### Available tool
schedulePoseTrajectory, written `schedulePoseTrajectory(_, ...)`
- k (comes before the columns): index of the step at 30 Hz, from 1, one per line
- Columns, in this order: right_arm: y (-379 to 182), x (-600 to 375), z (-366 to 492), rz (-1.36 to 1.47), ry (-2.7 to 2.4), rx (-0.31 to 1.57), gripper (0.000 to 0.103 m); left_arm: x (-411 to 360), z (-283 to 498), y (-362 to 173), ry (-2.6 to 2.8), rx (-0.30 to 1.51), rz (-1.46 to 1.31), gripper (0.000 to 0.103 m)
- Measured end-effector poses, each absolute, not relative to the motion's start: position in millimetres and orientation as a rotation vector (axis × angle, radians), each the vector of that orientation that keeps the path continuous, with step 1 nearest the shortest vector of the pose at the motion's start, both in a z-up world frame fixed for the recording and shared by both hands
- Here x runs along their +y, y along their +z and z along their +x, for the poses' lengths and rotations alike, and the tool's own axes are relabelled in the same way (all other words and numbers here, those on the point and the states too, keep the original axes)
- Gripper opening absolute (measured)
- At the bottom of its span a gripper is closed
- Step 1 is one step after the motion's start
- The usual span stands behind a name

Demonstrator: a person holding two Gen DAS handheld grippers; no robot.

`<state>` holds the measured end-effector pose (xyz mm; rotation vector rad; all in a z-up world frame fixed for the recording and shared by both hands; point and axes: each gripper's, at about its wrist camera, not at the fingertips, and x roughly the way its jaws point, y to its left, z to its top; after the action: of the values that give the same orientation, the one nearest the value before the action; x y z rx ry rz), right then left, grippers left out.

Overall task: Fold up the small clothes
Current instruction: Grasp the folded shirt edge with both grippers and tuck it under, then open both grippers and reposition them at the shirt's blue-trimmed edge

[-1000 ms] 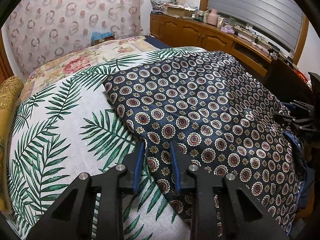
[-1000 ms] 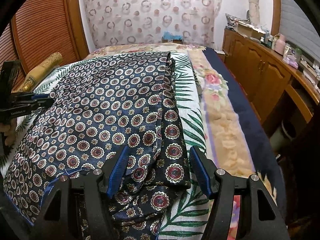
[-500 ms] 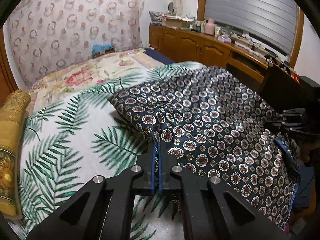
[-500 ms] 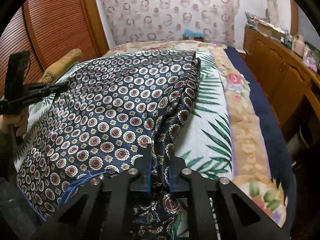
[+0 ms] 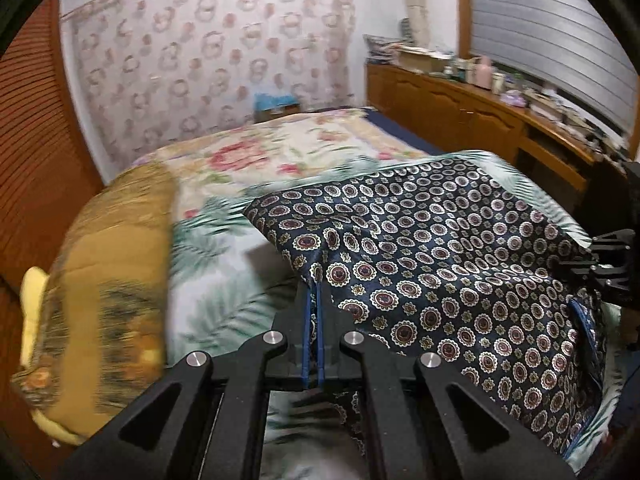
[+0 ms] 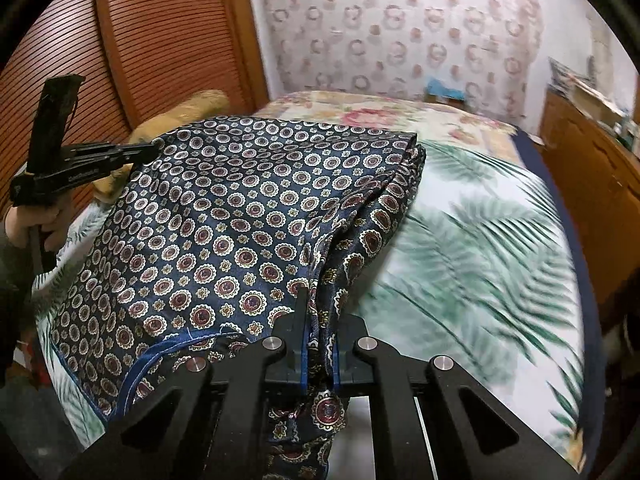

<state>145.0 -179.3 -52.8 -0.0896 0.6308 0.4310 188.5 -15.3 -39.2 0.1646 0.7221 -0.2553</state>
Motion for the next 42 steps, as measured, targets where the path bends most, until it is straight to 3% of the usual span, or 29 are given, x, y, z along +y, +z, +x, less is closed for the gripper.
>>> schedulePoseTrajectory(6, -53.4, -148.7, 170.3, -0.129, 0.433, 0.635, 0.008, 18.8, 191.7, -51.5, -0.235, 0.753, 0.144, 0.003)
schedulePoseTrajectory(9, -52.2, -149.3, 164.7, -0.164, 0.414, 0.614, 0.013, 23.0, 187.7, -57.1, -0.25, 0.753, 0.125, 0.003)
schedulePoseTrajectory(12, -46.5, -147.3, 164.4, -0.173, 0.365, 0.603, 0.029, 22.5, 178.3, -60.0, -0.25, 0.742, 0.119, 0.005)
schedulePoseTrajectory(14, -43.0, -152.5, 157.9, -0.179, 0.332, 0.585, 0.054, 22.6, 170.1, -60.5, -0.239, 0.733, 0.129, 0.018)
schedulePoseTrajectory(15, -41.5, -154.6, 154.0, -0.18, 0.318, 0.57, 0.058, 22.8, 166.1, -60.0, -0.244, 0.728, 0.129, 0.022)
schedulePoseTrajectory(17, -37.6, -155.1, 141.1, -0.177, 0.31, 0.547, 0.064, 24.0, 156.7, -58.7, -0.259, 0.72, 0.117, 0.039)
schedulePoseTrajectory(19, -35.9, -147.2, 131.4, -0.179, 0.338, 0.547, 0.065, 26.0, 145.8, -58.1, -0.266, 0.711, 0.102, 0.049)
schedulePoseTrajectory(22, -40.0, -129.7, 126.1, -0.185, 0.412, 0.571, 0.065, 28.4, 131.4, -59.0, -0.276, 0.705, 0.076, 0.074)
schedulePoseTrajectory(23, -40.8, -126.0, 125.8, -0.181, 0.433, 0.584, 0.065, 29.0, 125.6, -59.9, -0.279, 0.703, 0.068, 0.077)
schedulePoseTrajectory(33, -63.0, -96.0, 144.0, -0.238, 0.455, 0.688, 0.065, 27.1, 88.4, -68.7, -0.253, 0.71, 0.039, 0.077)
schedulePoseTrajectory(42, -78.9, -117.0, 94.8, -0.278, 0.401, 0.706, 0.064, 32.2, 73.9, -76.0, -0.24, 0.72, 0.03, 0.077)
